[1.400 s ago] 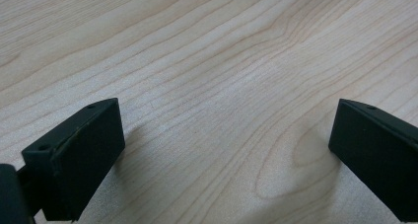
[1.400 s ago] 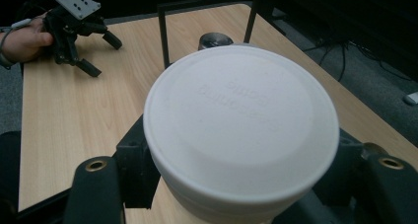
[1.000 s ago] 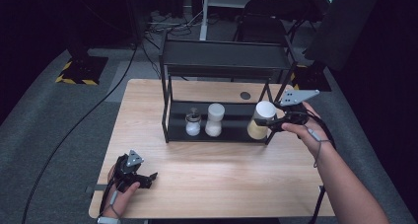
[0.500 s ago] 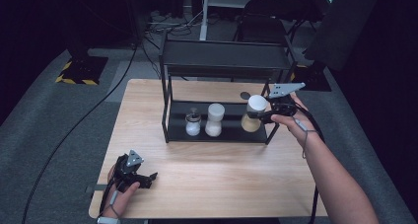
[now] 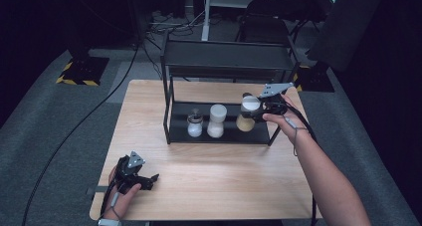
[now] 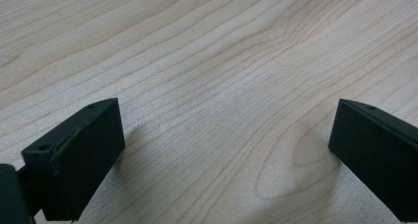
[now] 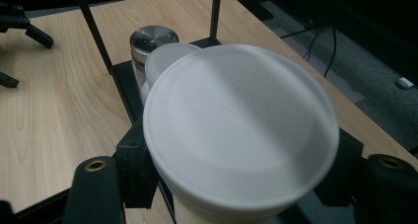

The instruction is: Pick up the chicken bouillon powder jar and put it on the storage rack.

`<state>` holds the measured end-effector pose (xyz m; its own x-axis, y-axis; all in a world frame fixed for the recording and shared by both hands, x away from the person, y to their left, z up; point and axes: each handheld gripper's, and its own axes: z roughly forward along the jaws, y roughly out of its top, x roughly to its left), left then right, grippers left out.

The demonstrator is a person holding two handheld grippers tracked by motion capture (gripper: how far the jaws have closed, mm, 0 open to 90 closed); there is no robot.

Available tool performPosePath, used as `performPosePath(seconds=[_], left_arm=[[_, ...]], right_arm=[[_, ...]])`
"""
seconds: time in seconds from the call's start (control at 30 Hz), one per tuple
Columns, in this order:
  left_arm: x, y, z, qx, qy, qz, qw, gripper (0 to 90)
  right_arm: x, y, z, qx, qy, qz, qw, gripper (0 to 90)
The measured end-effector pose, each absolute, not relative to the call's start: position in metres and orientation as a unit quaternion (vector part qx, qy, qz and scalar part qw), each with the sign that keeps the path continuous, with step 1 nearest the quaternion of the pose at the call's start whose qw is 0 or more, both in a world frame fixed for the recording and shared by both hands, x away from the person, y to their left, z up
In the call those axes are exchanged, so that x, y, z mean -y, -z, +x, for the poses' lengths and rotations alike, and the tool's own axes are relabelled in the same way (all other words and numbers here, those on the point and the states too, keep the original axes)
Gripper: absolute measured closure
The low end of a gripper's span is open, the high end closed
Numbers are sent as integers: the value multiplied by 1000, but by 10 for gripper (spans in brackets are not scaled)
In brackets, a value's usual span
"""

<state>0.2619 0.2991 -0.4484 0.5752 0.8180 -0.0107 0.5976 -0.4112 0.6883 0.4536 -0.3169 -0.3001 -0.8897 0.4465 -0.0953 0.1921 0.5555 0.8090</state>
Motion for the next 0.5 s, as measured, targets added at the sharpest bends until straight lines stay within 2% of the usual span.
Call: performPosePath(seconds=[0.5], left_arm=[[-299, 448, 262, -429, -166, 824, 331, 5]], right_arm=[[305, 325, 472, -877, -418, 200, 126, 340]])
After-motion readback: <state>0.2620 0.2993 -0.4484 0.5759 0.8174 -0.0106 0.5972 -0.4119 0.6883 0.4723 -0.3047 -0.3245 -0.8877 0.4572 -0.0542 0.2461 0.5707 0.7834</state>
